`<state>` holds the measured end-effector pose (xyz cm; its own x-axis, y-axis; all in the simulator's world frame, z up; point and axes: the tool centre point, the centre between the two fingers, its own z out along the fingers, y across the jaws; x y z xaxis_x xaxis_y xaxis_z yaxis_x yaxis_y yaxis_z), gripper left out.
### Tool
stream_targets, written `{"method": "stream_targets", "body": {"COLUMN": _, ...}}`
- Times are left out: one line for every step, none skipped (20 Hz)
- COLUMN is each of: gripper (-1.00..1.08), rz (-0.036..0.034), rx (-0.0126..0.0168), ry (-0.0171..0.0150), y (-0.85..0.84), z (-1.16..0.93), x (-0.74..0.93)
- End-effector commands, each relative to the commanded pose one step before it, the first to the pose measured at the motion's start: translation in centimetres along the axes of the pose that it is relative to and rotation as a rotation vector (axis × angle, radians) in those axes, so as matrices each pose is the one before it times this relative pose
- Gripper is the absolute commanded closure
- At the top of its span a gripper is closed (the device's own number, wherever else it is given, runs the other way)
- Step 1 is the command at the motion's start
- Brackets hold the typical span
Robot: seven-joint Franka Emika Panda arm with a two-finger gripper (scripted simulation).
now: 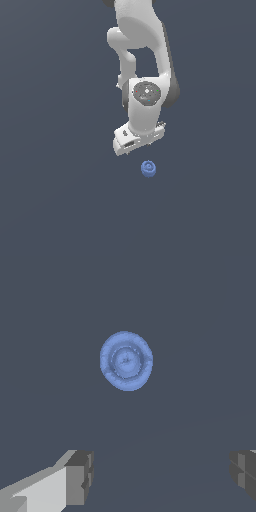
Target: Pick up the object and move it to a goal position.
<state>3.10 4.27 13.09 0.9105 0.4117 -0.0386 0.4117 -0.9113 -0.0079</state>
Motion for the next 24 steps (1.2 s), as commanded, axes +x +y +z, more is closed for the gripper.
{"method": "stream_targets", "body": {"gripper": -0.92, "rz": -0.08188, "rx": -0.00285, "ry": 0.00233, "y": -0.236, "z": 0.358, "x": 0.806}}
{"method": "stream_targets", "body": {"gripper": -0.92, "rz": -0.03205, "rx": -0.00103, "ry": 0.001, "y": -0.069, "z": 0.143, "x": 0.321}}
{"method": "stream_targets", "body": {"gripper": -0.92, "rz": -0.03196, "rx": -0.001, "ry": 0.00104, "y": -0.06, "z": 0.143, "x": 0.321}}
{"method": "stream_targets", "body": {"gripper": -0.92, "rz": -0.03189, "rx": -0.00097, "ry": 0.00108, "y": -0.051, "z": 0.144, "x": 0.321}}
{"method": "stream_targets", "body": {"gripper": -0.92, "rz": -0.0318, "rx": -0.00095, "ry": 0.00113, "y": -0.041, "z": 0.144, "x": 0.32}}
{"method": "stream_targets", "body": {"gripper": -0.92, "rz": -0.03172, "rx": -0.00093, "ry": 0.00118, "y": -0.032, "z": 0.145, "x": 0.319}}
{"method": "stream_targets", "body": {"gripper": -0.92, "rz": -0.03164, "rx": -0.00091, "ry": 0.00123, "y": -0.022, "z": 0.145, "x": 0.318}}
{"method": "stream_targets", "body": {"gripper": -0.92, "rz": -0.03155, "rx": -0.0009, "ry": 0.00128, "y": -0.013, "z": 0.145, "x": 0.316}}
{"method": "stream_targets", "body": {"gripper": -0.92, "rz": -0.03146, "rx": -0.0009, "ry": 0.00133, "y": -0.004, "z": 0.146, "x": 0.315}}
{"method": "stream_targets", "body": {"gripper": -0.92, "rz": -0.03137, "rx": -0.00089, "ry": 0.00138, "y": 0.006, "z": 0.146, "x": 0.312}}
{"method": "stream_targets", "body": {"gripper": -0.92, "rz": -0.03128, "rx": -0.0009, "ry": 0.00143, "y": 0.015, "z": 0.146, "x": 0.31}}
{"method": "stream_targets", "body": {"gripper": -0.92, "rz": -0.03119, "rx": -0.0009, "ry": 0.00148, "y": 0.024, "z": 0.146, "x": 0.307}}
{"method": "stream_targets", "body": {"gripper": -0.92, "rz": -0.03079, "rx": -0.00091, "ry": 0.00152, "y": 0.032, "z": 0.145, "x": 0.3}}
{"method": "stream_targets", "body": {"gripper": -0.92, "rz": -0.02927, "rx": -0.00088, "ry": 0.00149, "y": 0.039, "z": 0.139, "x": 0.283}}
{"method": "stream_targets", "body": {"gripper": -0.92, "rz": -0.0276, "rx": -0.00085, "ry": 0.00145, "y": 0.045, "z": 0.131, "x": 0.264}}
{"method": "stream_targets", "body": {"gripper": -0.92, "rz": -0.02596, "rx": -0.00082, "ry": 0.00141, "y": 0.048, "z": 0.124, "x": 0.246}}
{"method": "stream_targets", "body": {"gripper": -0.92, "rz": -0.02432, "rx": -0.00079, "ry": 0.00135, "y": 0.051, "z": 0.116, "x": 0.228}}
{"method": "stream_targets", "body": {"gripper": -0.92, "rz": -0.0227, "rx": -0.00075, "ry": 0.00129, "y": 0.053, "z": 0.109, "x": 0.211}}
{"method": "stream_targets", "body": {"gripper": -0.92, "rz": -0.02108, "rx": -0.00072, "ry": 0.00122, "y": 0.053, "z": 0.101, "x": 0.194}}
{"method": "stream_targets", "body": {"gripper": -0.92, "rz": -0.01949, "rx": -0.00068, "ry": 0.00115, "y": 0.052, "z": 0.094, "x": 0.178}}
{"method": "stream_targets", "body": {"gripper": -0.92, "rz": -0.01787, "rx": -0.00064, "ry": 0.00107, "y": 0.052, "z": 0.087, "x": 0.16}}
{"method": "stream_targets", "body": {"gripper": -0.92, "rz": -0.0163, "rx": -0.0006, "ry": 0.00099, "y": 0.049, "z": 0.079, "x": 0.145}}
{"method": "stream_targets", "body": {"gripper": -0.92, "rz": -0.01472, "rx": -0.00055, "ry": 0.00091, "y": 0.047, "z": 0.071, "x": 0.13}}
{"method": "stream_targets", "body": {"gripper": -0.92, "rz": -0.01315, "rx": -0.0005, "ry": 0.00082, "y": 0.043, "z": 0.064, "x": 0.115}}
